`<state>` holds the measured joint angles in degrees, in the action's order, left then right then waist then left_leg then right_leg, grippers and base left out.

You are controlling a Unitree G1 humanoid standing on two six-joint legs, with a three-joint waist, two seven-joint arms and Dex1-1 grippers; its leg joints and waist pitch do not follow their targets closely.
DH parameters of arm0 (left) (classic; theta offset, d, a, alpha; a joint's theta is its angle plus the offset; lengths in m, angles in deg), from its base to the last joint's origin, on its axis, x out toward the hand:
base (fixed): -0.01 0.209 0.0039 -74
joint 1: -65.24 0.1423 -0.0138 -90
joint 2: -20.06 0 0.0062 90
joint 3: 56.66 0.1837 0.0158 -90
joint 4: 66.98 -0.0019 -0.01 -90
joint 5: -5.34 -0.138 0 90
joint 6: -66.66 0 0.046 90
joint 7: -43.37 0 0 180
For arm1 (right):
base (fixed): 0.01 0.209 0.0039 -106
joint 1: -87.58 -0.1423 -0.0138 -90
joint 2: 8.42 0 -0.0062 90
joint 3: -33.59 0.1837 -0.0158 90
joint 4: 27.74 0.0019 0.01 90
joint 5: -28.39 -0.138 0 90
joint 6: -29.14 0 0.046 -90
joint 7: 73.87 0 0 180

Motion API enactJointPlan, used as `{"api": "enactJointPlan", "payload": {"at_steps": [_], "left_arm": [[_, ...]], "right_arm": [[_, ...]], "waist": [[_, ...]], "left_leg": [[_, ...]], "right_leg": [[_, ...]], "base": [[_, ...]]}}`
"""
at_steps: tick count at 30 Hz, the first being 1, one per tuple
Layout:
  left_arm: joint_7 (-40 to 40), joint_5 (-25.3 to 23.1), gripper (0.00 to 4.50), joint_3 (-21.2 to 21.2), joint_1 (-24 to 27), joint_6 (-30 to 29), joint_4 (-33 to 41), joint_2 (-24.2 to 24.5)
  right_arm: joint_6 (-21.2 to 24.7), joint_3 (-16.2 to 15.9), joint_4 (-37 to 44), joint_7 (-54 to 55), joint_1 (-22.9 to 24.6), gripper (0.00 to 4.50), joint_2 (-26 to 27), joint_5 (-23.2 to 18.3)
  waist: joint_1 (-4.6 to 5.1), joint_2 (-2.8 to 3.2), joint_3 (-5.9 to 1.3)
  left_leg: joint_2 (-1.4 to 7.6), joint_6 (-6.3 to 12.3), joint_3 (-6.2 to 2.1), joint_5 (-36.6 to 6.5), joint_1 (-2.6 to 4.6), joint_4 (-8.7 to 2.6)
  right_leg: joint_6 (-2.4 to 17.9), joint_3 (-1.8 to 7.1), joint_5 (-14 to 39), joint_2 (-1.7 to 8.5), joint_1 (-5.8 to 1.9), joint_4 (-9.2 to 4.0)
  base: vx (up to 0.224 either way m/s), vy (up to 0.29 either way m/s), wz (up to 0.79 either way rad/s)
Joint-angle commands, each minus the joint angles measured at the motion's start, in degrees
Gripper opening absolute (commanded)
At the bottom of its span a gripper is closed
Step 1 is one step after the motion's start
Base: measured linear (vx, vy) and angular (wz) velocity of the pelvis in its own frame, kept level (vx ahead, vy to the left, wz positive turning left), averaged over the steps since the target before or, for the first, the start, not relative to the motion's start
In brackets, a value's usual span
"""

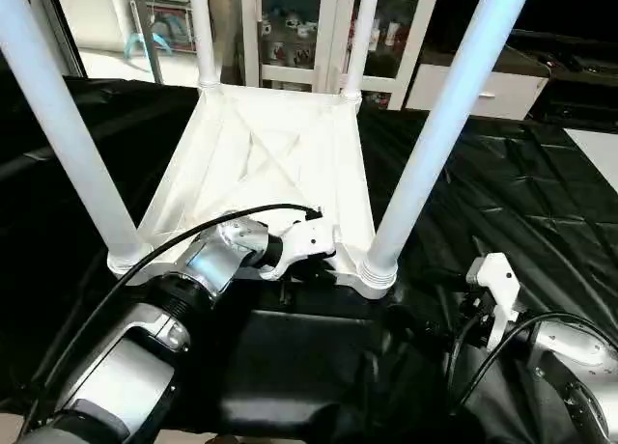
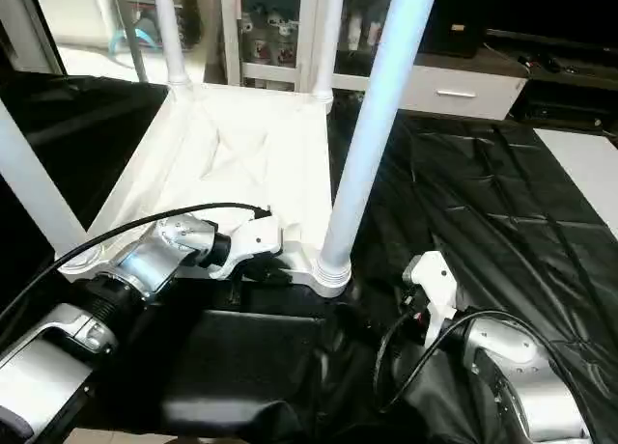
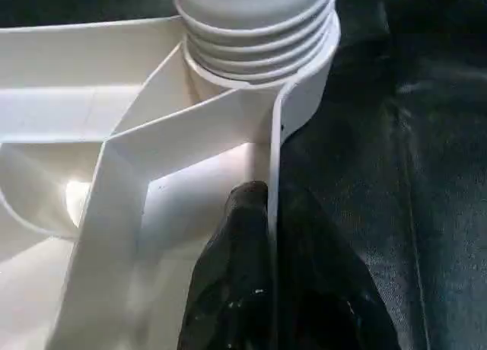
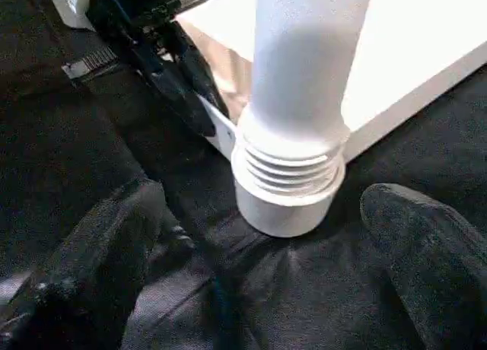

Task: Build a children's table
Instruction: Rotate table base

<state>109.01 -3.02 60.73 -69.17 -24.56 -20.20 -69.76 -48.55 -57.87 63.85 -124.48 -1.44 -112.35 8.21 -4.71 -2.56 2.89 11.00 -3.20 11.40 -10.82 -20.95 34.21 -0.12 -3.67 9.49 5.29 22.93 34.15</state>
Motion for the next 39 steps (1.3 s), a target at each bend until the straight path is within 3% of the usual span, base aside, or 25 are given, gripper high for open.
{"api": "enactJointPlan", "payload": {"at_steps": [1, 4, 5, 6, 10, 13, 15, 18, 21, 22, 23, 26, 30, 31, 33, 39], "left_arm": [[1.02, -2.30, 0.02, 1.80, 2.13, -1.82, -0.50, 1.57], [-0.23, -2.39, 0.01, 0.87, 3.99, -3.57, 1.17, 3.18], [-0.29, -2.37, 0.01, 0.80, 4.06, -3.65, 1.23, 3.23], [-1.10, -1.63, 0.01, -0.55, 5.33, -5.75, 2.51, 4.00], [-2.74, -0.50, 0.01, -2.88, 8.28, -10.36, 5.91, 5.78], [-3.78, 0.16, 0.01, -5.25, 13.78, -16.17, 13.63, 9.08], [-4.14, 0.03, 0.01, -6.07, 16.20, -18.77, 17.55, 10.55], [-4.43, -0.03, 0.01, -7.64, 20.98, -22.95, 25.47, 12.89], [-5.99, -0.31, 0.01, -8.58, 24.58, -28.24, 32.18, 13.64], [-5.99, -0.31, 0.01, -8.58, 24.58, -28.24, 32.18, 13.64], [-7.11, -0.33, 0.01, -9.02, 25.55, -30.13, 34.37, 13.42], [-9.26, -0.24, 0.01, -9.41, 25.91, -31.79, 36.93, 11.99], [-11.49, 0.01, 0.01, -8.97, 25.45, -31.43, 39.31, 9.31], [-11.79, 0.28, 0.01, -8.99, 25.33, -30.90, 39.48, 8.69], [-10.66, 1.44, 0.01, -7.91, 25.41, -26.66, 40.08, 7.98], [-9.70, 4.87, 0.01, -7.40, 26.66, -27.89, 42.44, 6.01]], "right_arm": [[-0.52, 1.06, -0.41, -0.48, -0.60, 4.50, -0.93, 0.28], [-0.91, 0.85, -2.04, -0.92, -1.88, 4.50, -0.84, 0.46], [-0.92, 0.84, -2.05, -0.92, -1.89, 4.50, -0.83, 0.46], [-0.98, 0.69, -2.19, -0.96, -2.14, 4.50, -0.71, 0.50], [-1.02, 0.39, -2.70, -0.92, -2.83, 4.50, -0.38, 0.59], [-0.83, 0.08, -2.60, -0.78, -3.10, 4.50, 0.03, 0.54], [-0.93, -0.02, -2.67, -0.94, -3.06, 4.50, 0.09, 0.52], [-1.23, -0.23, -3.06, -1.19, -3.00, 4.50, 0.18, 0.56], [-1.29, -0.40, -3.42, -1.47, -3.24, 4.50, 0.25, 0.51], [-1.29, -0.40, -3.42, -1.47, -3.24, 4.50, 0.25, 0.51], [-1.27, -0.63, -3.53, -1.48, -3.48, 4.50, 0.44, 0.57], [-1.09, -1.23, -3.54, -1.32, -4.07, 4.50, 0.92, 0.78], [-0.92, -1.34, -3.55, -1.53, -4.39, 4.50, 0.93, 0.80], [-0.88, -1.33, -3.56, -1.56, -4.45, 4.50, 0.92, 0.77], [-0.80, -1.35, -3.59, -1.73, -4.58, 4.50, 0.90, 0.74], [-0.82, -1.80, -3.92, -2.00, -4.91, 4.50, 1.06, 1.00]], "waist": [[-0.22, -0.24, -3.39], [0.15, -0.15, -3.41], [0.15, -1.06, -3.42], [0.22, -0.71, -3.25], [1.00, -0.72, -3.13], [2.13, -0.83, -2.97], [2.62, -1.08, -2.70], [3.13, -1.14, -2.67], [3.61, -1.29, -2.70], [3.59, -1.19, -2.74], [3.60, -1.55, -2.70], [3.57, -1.47, -2.74], [3.30, -1.54, -2.77], [3.32, -1.83, -2.74], [3.20, -1.89, -2.70], [2.37, -2.15, -2.91]], "left_leg": [[2.73, 1.53, -1.53, -15.98, 0.70, -4.75], [2.72, 1.95, -1.42, -15.11, 0.64, -4.66], [2.61, 2.40, -1.40, -14.41, 0.40, -4.50], [2.72, 2.42, -1.40, -14.60, 0.45, -4.64], [2.77, 1.57, -1.71, -16.82, 0.33, -4.94], [2.69, 0.96, -2.10, -17.65, -0.28, -5.26], [2.33, 0.80, -2.33, -18.32, -0.57, -5.30], [2.45, 0.30, -2.81, -18.23, -0.76, -5.51], [2.27, 0.81, -2.86, -18.40, -0.24, -5.29], [2.38, 0.78, -2.85, -18.40, -0.11, -5.26], [2.32, 1.20, -2.62, -18.48, 0.19, -5.20], [2.38, 1.32, -2.52, -18.63, 0.41, -5.24], [2.40, 1.35, -2.53, -18.88, 0.57, -5.22], [2.31, 1.50, -2.52, -18.76, 0.41, -5.22], [2.26, 1.72, -2.56, -19.06, 0.39, -5.22], [2.31, 2.16, -2.37, -16.62, 0.40, -5.12]], "right_leg": [[11.01, 2.39, 16.41, 3.77, -2.24, -4.32], [12.15, 2.34, 14.21, 3.66, -2.26, -4.07], [12.01, 2.31, 15.01, 3.86, -2.44, -3.93], [11.75, 2.35, 16.28, 3.90, -2.28, -4.12], [10.64, 2.20, 20.26, 3.86, -2.28, -4.40], [9.10, 2.04, 24.04, 3.93, -2.60, -4.63], [6.46, 1.88, 29.51, 3.90, -2.59, -5.21], [5.62, 1.74, 31.54, 4.05, -2.74, -5.26], [6.01, 1.73, 31.51, 3.70, -2.18, -5.62], [6.37, 1.78, 30.58, 3.70, -2.10, -5.42], [6.89, 1.81, 29.65, 3.44, -1.79, -5.59], [8.03, 1.82, 27.64, 3.22, -1.69, -5.35], [8.03, 1.89, 27.45, 3.26, -1.62, -5.41], [7.78, 1.90, 27.48, 3.19, -1.68, -5.38], [7.14, 1.93, 28.56, 3.24, -1.61, -5.61], [7.06, 2.19, 26.48, 3.33, -1.62, -5.27]], "base": [[0.000, 0.000, 0.00], [0.000, 0.000, 0.00], [0.000, 0.000, 0.00], [0.000, 0.000, 0.00], [0.000, 0.000, 0.00], [0.000, 0.000, 0.00], [0.000, -0.010, -0.19], [0.006, -0.012, -0.20], [0.004, -0.005, -0.06], [0.000, 0.000, 0.00], [0.000, 0.000, 0.00], [0.000, 0.000, 0.00], [0.000, 0.000, 0.00], [0.000, 0.000, 0.00], [0.000, 0.000, 0.00], [0.000, 0.000, 0.00]]}}
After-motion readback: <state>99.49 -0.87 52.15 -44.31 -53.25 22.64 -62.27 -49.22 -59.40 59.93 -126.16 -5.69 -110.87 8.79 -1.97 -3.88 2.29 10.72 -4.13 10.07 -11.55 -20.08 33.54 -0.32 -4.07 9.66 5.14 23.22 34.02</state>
